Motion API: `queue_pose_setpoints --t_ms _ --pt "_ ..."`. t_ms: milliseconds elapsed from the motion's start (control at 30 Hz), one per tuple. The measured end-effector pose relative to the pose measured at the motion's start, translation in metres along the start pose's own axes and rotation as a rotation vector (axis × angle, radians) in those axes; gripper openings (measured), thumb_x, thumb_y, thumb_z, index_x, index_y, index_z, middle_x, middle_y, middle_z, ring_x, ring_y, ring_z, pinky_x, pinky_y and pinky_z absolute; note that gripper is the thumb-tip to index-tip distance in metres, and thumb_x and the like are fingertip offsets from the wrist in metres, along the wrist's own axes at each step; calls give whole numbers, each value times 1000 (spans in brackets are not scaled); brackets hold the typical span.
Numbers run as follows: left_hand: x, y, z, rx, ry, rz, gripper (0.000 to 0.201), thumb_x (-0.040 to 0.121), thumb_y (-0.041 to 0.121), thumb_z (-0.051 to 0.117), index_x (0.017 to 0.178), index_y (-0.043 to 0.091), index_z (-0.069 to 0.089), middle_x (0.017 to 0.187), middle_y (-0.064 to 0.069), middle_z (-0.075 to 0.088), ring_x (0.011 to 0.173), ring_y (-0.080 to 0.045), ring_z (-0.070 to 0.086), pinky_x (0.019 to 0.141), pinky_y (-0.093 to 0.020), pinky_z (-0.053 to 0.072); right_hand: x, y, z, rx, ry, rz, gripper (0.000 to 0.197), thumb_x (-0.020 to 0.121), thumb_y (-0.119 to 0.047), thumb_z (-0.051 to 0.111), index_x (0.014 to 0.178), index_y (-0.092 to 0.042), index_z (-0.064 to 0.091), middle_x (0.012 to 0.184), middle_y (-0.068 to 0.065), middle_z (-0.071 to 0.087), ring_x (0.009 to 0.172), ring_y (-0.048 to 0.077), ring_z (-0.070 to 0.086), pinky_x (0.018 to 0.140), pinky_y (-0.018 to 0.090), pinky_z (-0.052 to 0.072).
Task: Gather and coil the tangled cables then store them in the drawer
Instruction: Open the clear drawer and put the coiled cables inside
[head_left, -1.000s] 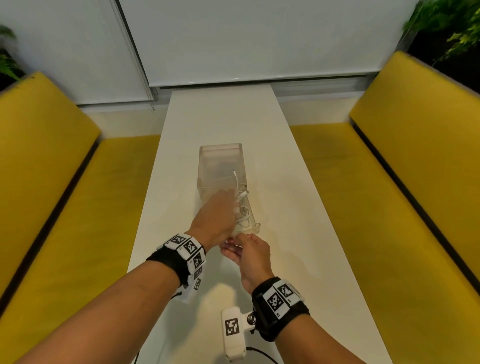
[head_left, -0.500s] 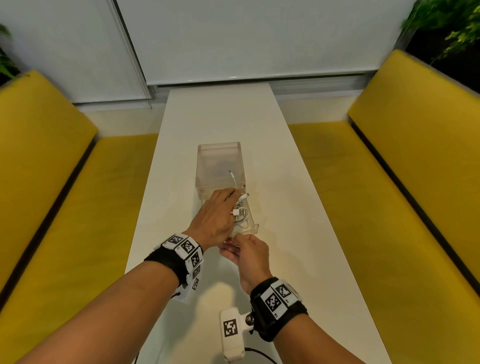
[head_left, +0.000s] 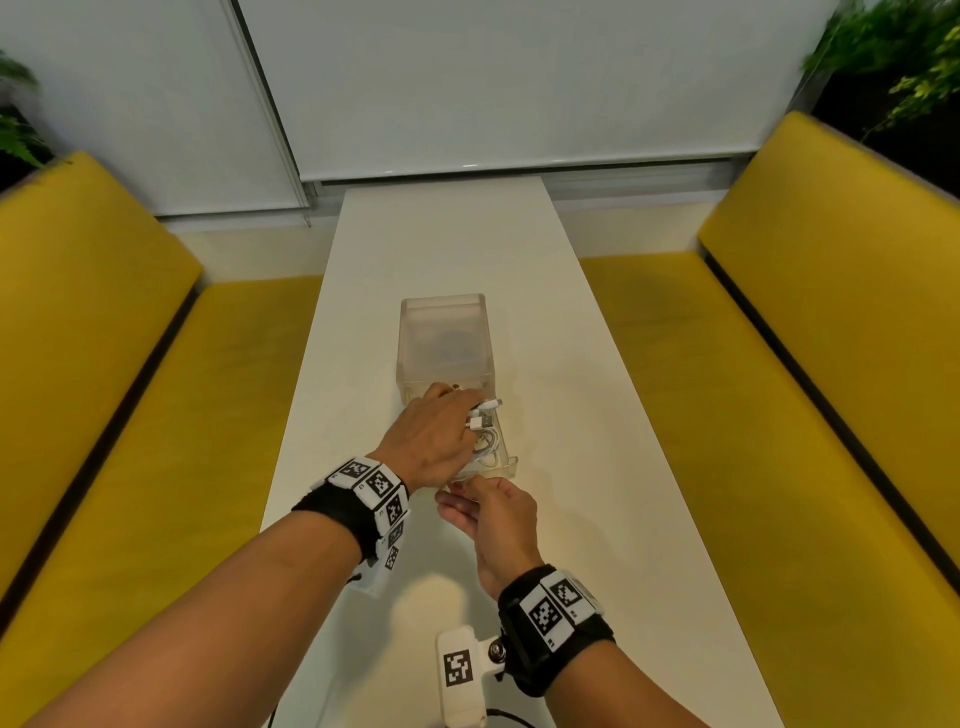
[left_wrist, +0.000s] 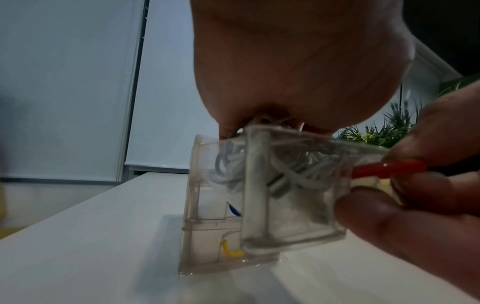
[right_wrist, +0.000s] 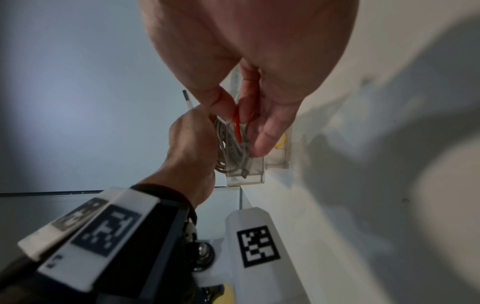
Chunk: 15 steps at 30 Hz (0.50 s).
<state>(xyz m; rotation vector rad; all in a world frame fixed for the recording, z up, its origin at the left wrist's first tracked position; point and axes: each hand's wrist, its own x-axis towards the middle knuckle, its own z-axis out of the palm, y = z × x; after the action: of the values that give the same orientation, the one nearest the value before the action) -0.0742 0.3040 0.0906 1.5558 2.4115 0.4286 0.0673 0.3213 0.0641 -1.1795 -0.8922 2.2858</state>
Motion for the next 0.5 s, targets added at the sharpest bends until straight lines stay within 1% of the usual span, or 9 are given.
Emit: queue_pose_setpoints --t_ms 67,100,133,200,233,267,333,400,500 --pt "3 0 1 47 -2 -35 29 96 26 45 122 22 58 116 2 65 120 -23 49 92 -43 47 0 0 0 -7 -5 -6 9 91 3 57 91 6 66 87 23 74 83 34 73 78 39 62" --pt "4 -1 2 63 8 -57 27 98 33 44 119 22 58 115 2 66 118 -24 51 92 -43 47 -1 0 1 -11 -10 -10 9 92 3 57 89 5 66 89 24 74 83 33 73 79 39 62" --pt "5 0 2 67 16 -79 30 100 42 42 117 22 57 116 2 65 116 -24 52 91 -43 47 -1 -1 1 -15 -12 -14 10 92 3 57 89 5 66 90 25 74 83 33 73 79 39 62" --pt "6 2 4 48 28 -116 54 99 67 31 116 24 57 115 3 65 112 -22 54 93 -44 46 -2 -2 1 -20 -13 -18 9 92 3 58 90 5 67 95 27 74 82 33 74 80 40 62" --pt "5 2 5 42 38 -121 65 95 76 24 115 25 57 115 3 65 110 -22 54 94 -45 45 -2 -2 1 -21 -15 -18 8 91 3 59 90 4 67 96 28 74 82 33 74 80 39 62" --pt "4 3 6 42 52 -119 71 92 82 17 113 26 57 114 3 66 110 -22 55 95 -46 44 -2 -3 1 -19 -18 -16 8 91 3 59 90 4 67 96 28 74 82 33 74 79 39 63" --pt "2 5 8 44 88 -124 70 90 83 11 104 29 53 112 2 67 108 -24 57 96 -46 43 -3 -4 0 -9 -27 -16 8 91 4 58 89 4 67 96 29 74 81 33 73 79 39 62" --pt "0 9 10 51 138 -151 68 89 83 8 96 30 49 104 1 69 102 -24 59 93 -45 43 -3 -4 0 -2 -30 -16 7 90 5 59 88 3 65 96 30 73 81 33 73 79 40 62" --pt "-2 18 11 93 212 -200 81 88 83 0 92 26 57 93 2 70 96 -23 62 95 -43 42 -3 -4 0 -3 -26 -16 4 89 6 60 89 4 64 97 33 72 80 35 72 79 41 62"
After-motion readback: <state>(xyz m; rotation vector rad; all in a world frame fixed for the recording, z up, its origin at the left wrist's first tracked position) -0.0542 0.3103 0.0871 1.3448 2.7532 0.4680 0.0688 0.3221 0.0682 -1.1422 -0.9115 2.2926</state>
